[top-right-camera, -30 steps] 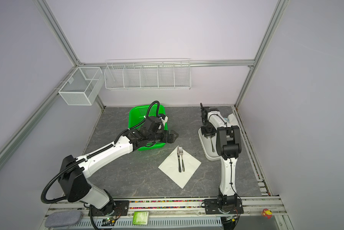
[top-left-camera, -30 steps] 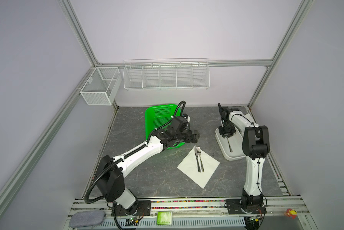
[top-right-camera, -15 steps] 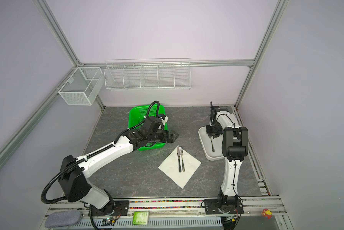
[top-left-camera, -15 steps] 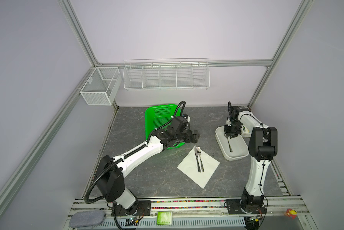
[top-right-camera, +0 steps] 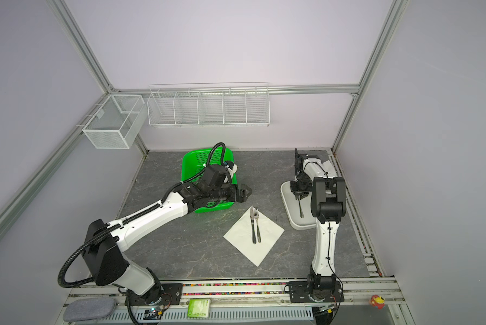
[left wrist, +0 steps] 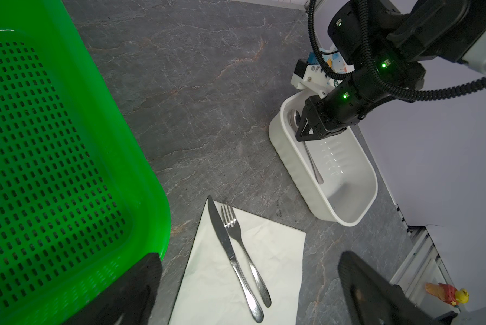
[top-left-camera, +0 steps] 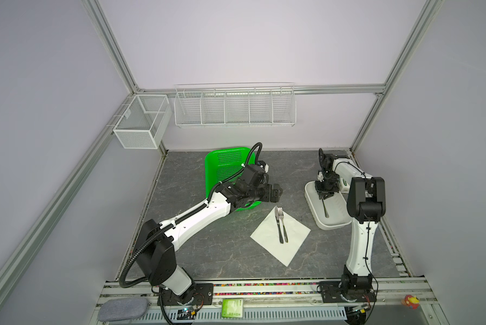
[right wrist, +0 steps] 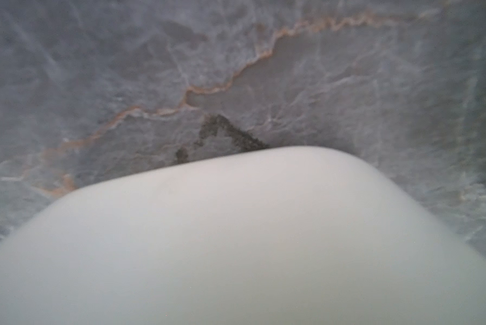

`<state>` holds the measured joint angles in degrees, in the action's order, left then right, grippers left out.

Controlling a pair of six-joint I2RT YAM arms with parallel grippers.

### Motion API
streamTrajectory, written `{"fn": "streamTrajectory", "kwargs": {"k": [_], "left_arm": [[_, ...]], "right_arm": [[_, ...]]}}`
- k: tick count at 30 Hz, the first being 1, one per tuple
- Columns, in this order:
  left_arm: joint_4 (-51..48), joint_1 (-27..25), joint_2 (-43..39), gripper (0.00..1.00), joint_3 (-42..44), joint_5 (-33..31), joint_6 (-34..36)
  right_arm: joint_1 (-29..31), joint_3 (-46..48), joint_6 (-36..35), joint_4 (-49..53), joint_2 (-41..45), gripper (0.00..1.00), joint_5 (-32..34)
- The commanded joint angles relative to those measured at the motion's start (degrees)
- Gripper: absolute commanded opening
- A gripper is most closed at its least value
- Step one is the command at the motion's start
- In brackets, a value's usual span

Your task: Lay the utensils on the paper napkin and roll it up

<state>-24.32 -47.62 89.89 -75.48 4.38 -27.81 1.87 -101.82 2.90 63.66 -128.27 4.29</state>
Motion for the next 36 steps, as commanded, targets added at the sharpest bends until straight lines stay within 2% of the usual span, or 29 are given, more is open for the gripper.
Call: {"fn": "streamTrajectory", "kwargs": {"k": [1, 4, 9, 14, 18, 23, 36], "left_arm": [[-0.1, 0.3, -0.1, 0.99, -0.9, 0.1, -0.3], [-0.2, 0.3, -0.2, 0.99, -0.8, 0.1, -0.3], [0.0, 0.4, -0.5, 0.99, -0.3, 0.0, -0.3], [0.0, 0.3, -0.6, 0.99, -0.2, -0.2, -0.3], [0.0, 0.3, -0.8, 0.99, -0.1, -0.3, -0.4], [0.1, 0.3, -0.7, 0.99, -0.1, -0.2, -0.4], [1.0, 0.3, -0.6, 0.99, 0.7, 0.7, -0.4]], "right_arm": [[0.8, 0.7, -1.3, 0.8, -1.9, 0.23, 1.7], [1.4, 2.7, -0.6, -1.1, -1.2, 0.23, 2.9], [1.8, 7.0, 0.1, -5.1, -0.1, 0.15, 3.0], [1.9, 7.6, 0.4, -5.9, 0.9, 0.11, 2.7], [1.9, 5.6, 0.5, -4.3, 4.0, 0.07, 1.9], [1.9, 2.1, 0.4, 0.8, 7.5, 0.07, 1.1], [2.2, 2.6, 1.5, 7.6, 18.7, 0.08, -0.4]]}}
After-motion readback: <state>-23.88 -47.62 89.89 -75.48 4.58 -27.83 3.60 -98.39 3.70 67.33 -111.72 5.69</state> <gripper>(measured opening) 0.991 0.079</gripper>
